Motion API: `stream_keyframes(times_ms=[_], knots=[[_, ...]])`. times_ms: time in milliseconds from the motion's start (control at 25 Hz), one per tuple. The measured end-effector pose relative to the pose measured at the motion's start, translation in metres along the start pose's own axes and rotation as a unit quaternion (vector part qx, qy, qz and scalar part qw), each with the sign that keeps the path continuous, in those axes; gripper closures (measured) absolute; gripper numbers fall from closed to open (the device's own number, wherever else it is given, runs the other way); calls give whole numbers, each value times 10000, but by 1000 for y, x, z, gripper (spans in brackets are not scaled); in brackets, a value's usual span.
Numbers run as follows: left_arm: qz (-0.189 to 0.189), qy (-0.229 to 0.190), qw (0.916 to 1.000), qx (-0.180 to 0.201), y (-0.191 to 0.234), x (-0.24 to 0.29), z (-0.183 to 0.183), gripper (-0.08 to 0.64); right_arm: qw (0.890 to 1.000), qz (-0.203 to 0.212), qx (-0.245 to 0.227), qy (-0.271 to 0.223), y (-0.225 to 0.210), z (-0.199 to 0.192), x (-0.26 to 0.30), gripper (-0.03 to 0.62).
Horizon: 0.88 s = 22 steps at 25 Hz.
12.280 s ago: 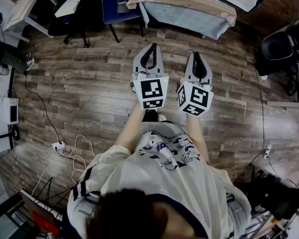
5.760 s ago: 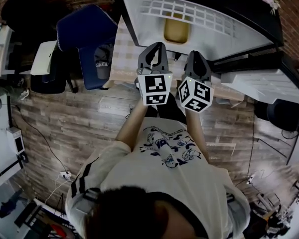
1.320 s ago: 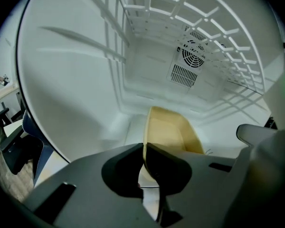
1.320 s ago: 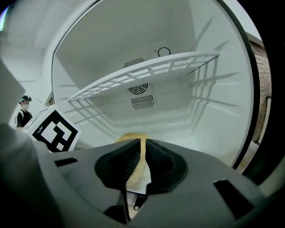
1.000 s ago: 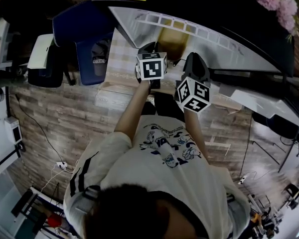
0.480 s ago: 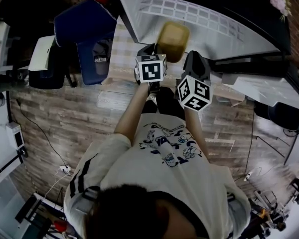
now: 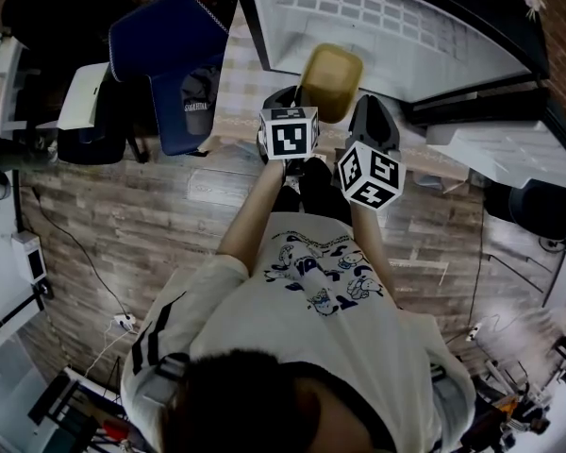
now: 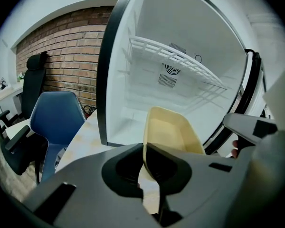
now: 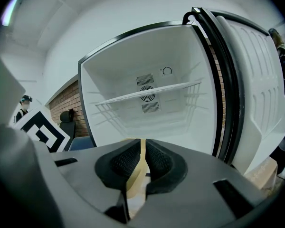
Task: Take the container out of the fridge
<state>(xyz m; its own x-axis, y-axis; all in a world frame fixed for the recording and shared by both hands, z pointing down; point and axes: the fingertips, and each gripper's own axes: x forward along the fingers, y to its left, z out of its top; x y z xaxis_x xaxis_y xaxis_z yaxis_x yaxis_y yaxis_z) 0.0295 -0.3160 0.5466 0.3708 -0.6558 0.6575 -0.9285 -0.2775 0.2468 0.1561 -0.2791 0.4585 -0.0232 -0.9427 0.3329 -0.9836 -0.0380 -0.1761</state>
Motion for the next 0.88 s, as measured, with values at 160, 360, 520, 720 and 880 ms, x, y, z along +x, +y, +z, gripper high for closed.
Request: stream_keyframes(times_ms=[160, 360, 520, 720, 880], knots=[[-25, 15, 10000, 65, 2, -11, -8, 529, 10000, -3, -10, -10, 6, -4, -9, 541], [-79, 46, 9999, 63, 1, -21, -19, 529, 10000, -6, -27, -30, 12, -6, -19, 541], [-123, 14, 9999, 97, 0, -30, -22, 529, 10000, 10, -57, -58, 19, -7, -26, 541], [-150, -17, 9998, 104, 2, -40, -26, 529, 9999, 0, -94, -73, 23, -9, -33, 541], [-168, -39, 9998, 114, 3, -46, -30, 529, 9999, 7, -129, -76, 28, -11, -38, 541]])
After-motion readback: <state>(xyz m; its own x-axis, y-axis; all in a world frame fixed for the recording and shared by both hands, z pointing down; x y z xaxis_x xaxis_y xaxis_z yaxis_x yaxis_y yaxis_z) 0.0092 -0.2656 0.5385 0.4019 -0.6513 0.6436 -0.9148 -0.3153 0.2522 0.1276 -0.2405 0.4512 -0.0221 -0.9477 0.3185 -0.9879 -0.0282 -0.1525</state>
